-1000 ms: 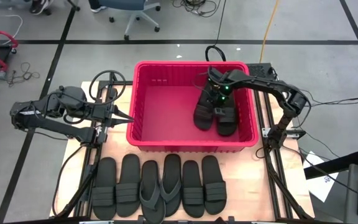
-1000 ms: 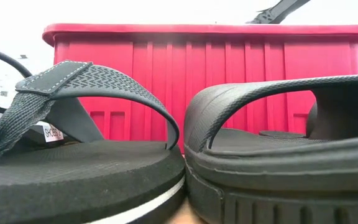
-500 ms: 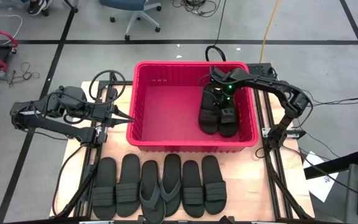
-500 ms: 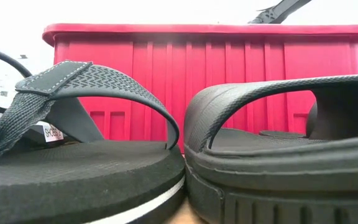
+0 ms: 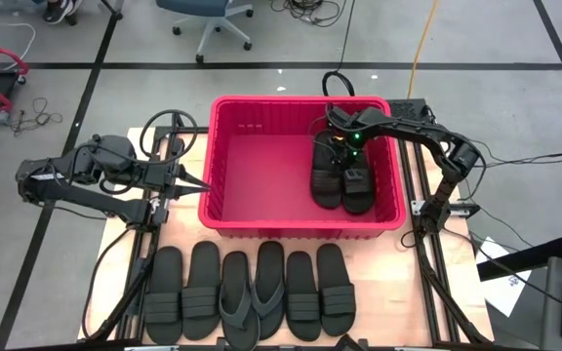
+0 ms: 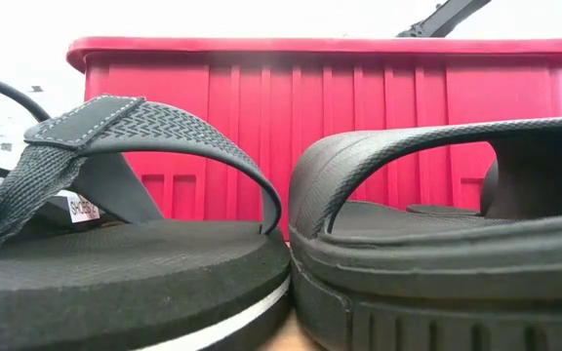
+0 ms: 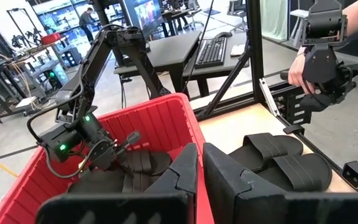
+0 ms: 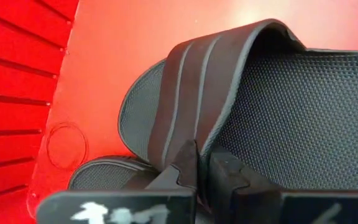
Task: Pick and place slides into bin
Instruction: Put the black slide into the red bin
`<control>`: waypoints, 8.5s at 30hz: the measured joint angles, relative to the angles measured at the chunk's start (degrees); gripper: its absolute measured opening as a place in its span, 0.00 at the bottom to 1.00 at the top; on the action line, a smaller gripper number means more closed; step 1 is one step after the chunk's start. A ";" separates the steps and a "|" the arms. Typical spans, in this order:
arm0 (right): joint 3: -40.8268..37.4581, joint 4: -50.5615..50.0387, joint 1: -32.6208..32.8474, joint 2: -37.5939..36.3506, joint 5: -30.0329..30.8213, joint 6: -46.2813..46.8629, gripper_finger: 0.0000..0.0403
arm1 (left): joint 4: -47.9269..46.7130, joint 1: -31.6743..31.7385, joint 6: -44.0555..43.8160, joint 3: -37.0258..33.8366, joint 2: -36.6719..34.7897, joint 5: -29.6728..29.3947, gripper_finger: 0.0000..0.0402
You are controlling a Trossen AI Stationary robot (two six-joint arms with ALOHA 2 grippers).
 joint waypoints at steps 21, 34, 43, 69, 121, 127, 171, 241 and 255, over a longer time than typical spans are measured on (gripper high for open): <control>0.00 -0.11 0.11 0.04 0.15 4.25 0.05 | 1.07 0.00 -0.15 0.00 0.00 0.00 0.06; -0.02 0.63 1.16 0.09 2.16 6.06 0.21 | 1.29 0.02 -0.10 0.00 -0.02 -0.02 0.06; -0.02 2.95 3.55 0.09 9.30 6.10 0.38 | 1.29 0.00 -0.06 0.00 -0.02 -0.02 0.06; -0.02 7.44 11.89 -26.48 21.15 24.66 0.47 | 1.25 0.02 -2.82 0.00 0.00 -8.96 0.06; -0.02 12.37 40.79 -47.38 3.34 52.65 0.43 | -32.87 -18.66 -54.50 15.13 19.88 16.48 0.06; -0.02 12.35 40.81 -47.36 -0.26 52.63 0.42 | -33.02 -21.26 -60.27 15.13 21.70 16.70 0.07; -0.02 10.68 40.79 -47.34 -0.07 52.63 0.41 | -17.61 -34.97 -58.86 -12.32 32.87 9.81 0.30; -0.02 9.79 40.76 -47.34 0.02 52.09 0.41 | 4.49 -36.79 -80.13 -19.02 21.39 13.46 0.00; -0.02 9.79 40.76 -47.34 0.44 50.47 0.41 | 2.48 -36.68 -85.38 -17.46 12.17 12.76 0.00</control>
